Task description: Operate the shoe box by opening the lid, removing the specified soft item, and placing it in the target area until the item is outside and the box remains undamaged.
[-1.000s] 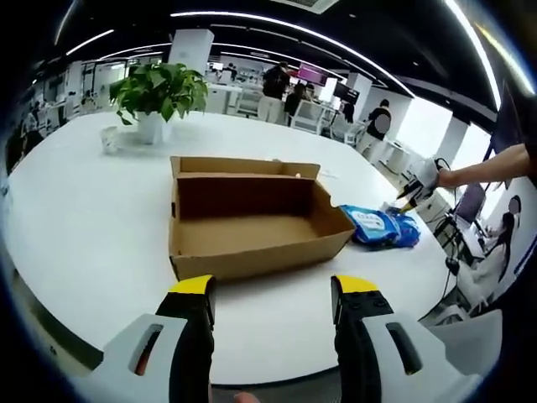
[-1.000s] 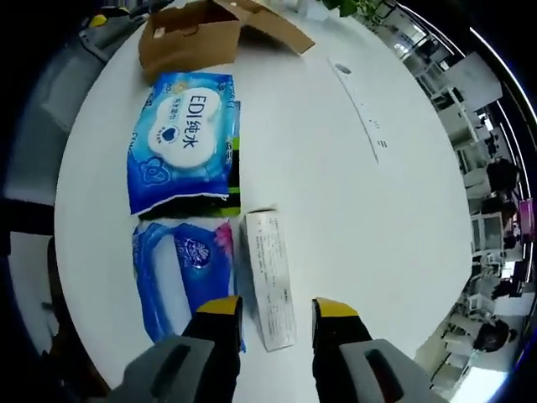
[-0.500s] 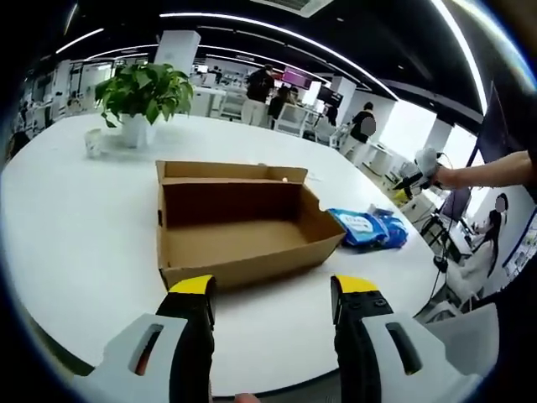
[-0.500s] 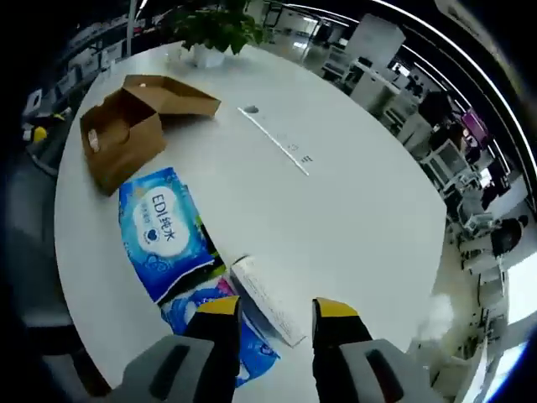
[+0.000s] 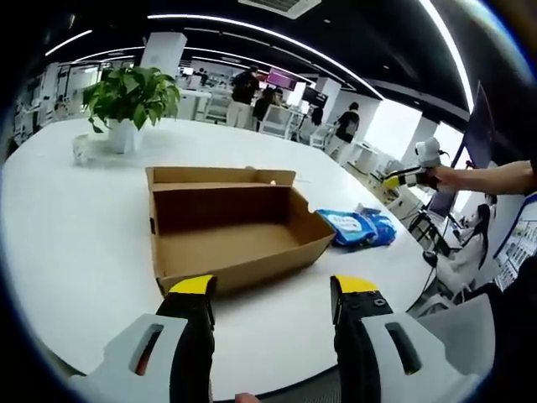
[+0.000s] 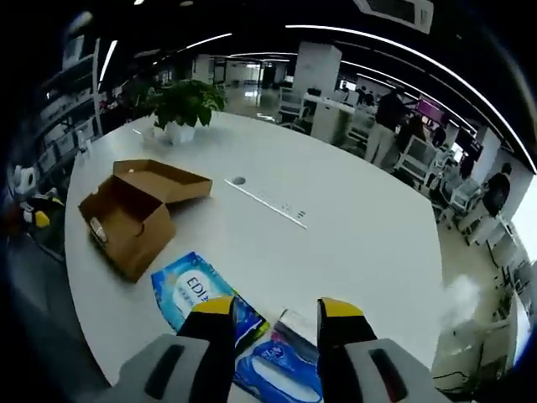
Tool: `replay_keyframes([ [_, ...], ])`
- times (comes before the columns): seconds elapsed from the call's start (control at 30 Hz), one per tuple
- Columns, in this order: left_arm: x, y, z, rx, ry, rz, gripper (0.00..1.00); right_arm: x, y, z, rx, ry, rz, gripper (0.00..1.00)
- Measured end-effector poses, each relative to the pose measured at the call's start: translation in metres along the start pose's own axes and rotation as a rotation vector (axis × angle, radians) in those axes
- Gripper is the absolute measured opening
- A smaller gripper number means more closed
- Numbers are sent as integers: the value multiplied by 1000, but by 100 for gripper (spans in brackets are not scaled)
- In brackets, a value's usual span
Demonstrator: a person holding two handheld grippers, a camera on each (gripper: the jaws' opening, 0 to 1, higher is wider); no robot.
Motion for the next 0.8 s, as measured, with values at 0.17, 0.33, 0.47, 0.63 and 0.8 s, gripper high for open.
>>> replay_keyframes([
  [0.17,3,0,0,6,22,-1,56,32,-10,0,-56,-39,-15,40],
  [0.33,5,0,-1,18,49,-13,56,53,-17,-3,-106,-66,-26,41],
  [0.47,7,-2,-2,22,65,-13,56,76,-17,-5,-131,-95,-16,43],
  [0.63,11,-1,-5,49,95,-40,56,99,-13,-3,-162,-103,-49,43],
  [0.8,16,-4,-9,64,111,-58,55,125,-8,0,-188,-106,-64,44],
])
Point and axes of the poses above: the point that each gripper's makers call its tool centre point, and the gripper's own axes: z roughly backward along the fingers, x roughly to its left, y roughly out of its underside, the point moved 8 cm from there along z, roughly backward along the fingers, and after that the axes turned 13 degrees about -x, right-handed, at the moved point
